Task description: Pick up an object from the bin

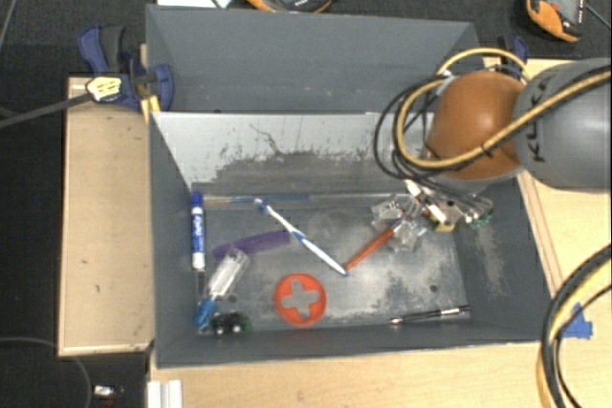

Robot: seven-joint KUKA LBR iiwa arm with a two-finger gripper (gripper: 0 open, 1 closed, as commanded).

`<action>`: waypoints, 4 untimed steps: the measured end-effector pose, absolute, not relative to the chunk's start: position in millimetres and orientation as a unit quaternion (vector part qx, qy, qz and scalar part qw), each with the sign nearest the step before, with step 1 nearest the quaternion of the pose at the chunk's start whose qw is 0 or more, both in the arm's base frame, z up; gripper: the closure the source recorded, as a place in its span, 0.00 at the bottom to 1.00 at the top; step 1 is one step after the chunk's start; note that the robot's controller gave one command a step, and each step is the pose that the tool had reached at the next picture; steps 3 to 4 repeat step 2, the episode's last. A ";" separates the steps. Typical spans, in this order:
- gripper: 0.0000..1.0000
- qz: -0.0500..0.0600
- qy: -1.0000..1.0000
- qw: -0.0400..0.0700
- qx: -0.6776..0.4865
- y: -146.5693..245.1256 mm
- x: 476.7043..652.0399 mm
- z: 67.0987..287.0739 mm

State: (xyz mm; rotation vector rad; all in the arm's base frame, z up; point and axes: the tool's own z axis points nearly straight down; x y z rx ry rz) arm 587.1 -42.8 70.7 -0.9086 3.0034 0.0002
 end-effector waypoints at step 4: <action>1.00 0.000 0.961 0.003 -0.275 -42.6 586.0 81.6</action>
Offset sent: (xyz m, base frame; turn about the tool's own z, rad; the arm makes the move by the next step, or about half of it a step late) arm -0.0008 0.0000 0.0225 0.0185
